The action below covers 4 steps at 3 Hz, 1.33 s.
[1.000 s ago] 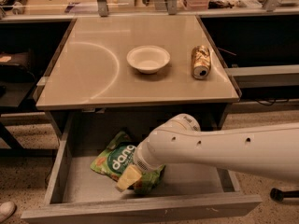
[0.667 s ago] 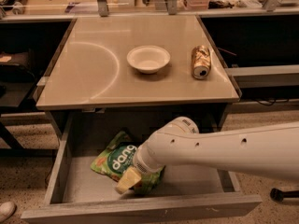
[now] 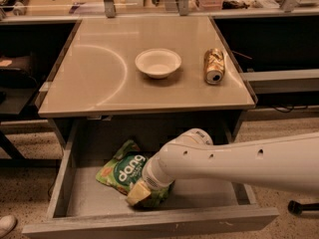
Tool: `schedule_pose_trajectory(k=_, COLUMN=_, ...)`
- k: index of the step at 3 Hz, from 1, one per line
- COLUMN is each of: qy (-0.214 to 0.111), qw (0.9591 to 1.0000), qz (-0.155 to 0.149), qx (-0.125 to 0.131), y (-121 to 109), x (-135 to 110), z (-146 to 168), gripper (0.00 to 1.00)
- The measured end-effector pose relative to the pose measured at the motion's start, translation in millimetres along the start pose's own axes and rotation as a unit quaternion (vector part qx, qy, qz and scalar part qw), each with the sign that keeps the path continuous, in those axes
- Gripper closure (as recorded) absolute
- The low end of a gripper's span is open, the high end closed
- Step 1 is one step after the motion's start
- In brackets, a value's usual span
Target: Pick green rice chip bag from top drawer and place on counter
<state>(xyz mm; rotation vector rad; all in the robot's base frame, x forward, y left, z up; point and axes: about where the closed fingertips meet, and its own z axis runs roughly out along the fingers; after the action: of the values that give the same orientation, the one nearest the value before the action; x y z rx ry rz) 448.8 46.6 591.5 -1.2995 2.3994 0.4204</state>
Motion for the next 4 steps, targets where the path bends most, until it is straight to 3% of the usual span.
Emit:
schedule_pose_trajectory(k=3, qy=0.0, qw=1.0, qz=0.0, qx=0.0, y=0.0, x=-0.1, z=-0.1, gripper=0.88)
schedule_pose_trajectory(k=4, qy=0.0, qw=1.0, qz=0.0, qx=0.0, y=0.2, x=-0.9, z=-1.7, gripper=1.0)
